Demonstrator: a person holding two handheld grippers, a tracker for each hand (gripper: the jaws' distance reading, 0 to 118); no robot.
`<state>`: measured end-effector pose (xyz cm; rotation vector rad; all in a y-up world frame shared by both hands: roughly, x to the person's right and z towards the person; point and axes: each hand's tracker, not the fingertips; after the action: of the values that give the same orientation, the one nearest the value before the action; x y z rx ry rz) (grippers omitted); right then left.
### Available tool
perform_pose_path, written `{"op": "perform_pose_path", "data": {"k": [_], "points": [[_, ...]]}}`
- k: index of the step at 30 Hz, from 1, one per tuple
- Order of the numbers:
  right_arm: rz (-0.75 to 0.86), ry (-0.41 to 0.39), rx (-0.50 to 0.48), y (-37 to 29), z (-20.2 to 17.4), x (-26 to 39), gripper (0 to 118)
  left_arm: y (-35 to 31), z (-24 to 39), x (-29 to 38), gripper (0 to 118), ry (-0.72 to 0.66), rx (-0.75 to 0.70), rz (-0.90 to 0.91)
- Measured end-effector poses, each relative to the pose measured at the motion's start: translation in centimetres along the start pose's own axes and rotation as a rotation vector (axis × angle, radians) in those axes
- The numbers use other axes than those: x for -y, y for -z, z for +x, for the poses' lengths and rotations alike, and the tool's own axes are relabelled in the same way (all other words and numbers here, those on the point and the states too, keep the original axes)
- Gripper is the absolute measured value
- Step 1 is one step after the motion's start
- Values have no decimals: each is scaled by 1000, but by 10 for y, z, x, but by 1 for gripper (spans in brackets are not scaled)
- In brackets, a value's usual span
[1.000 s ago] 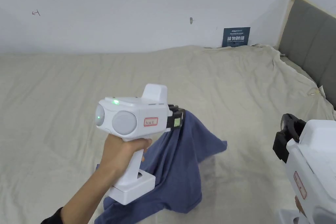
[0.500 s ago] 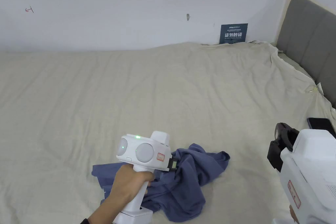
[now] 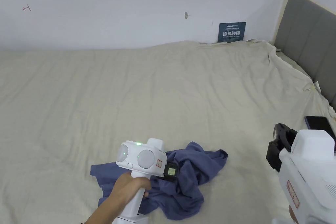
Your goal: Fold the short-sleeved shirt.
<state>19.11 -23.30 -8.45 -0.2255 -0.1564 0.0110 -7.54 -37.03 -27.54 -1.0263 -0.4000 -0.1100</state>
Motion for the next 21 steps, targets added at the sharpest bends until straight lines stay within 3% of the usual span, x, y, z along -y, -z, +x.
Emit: {"op": "perform_pose_path", "data": {"k": [1, 2, 8, 12, 15, 18, 20, 21], "points": [[5, -2, -2, 0, 2, -1, 1, -10, -3, -1, 112, -5, -4, 34], [10, -3, -2, -1, 2, -2, 1, -21, -5, -1, 118, -20, 5, 73], [45, -10, -10, -9, -4, -15, 1, -105, -25, -6, 118, -102, 36, 338], [60, -16, -21, -15, -13, -22, 1, -157, -33, 1, 118, -76, -14, 465], [69, -18, -28, -17, -18, -25, 0, -186, -36, 13, 111, -79, -98, 576], [76, -14, -36, -16, -19, -25, 1, -204, -39, 29, 93, -79, -173, 690], [78, -14, -41, -17, -21, -25, 1, -209, -42, 42, 72, -76, -222, 771], [80, -14, -44, -17, -22, -25, 1, -212, -43, 48, 72, -78, -244, 799]]}}
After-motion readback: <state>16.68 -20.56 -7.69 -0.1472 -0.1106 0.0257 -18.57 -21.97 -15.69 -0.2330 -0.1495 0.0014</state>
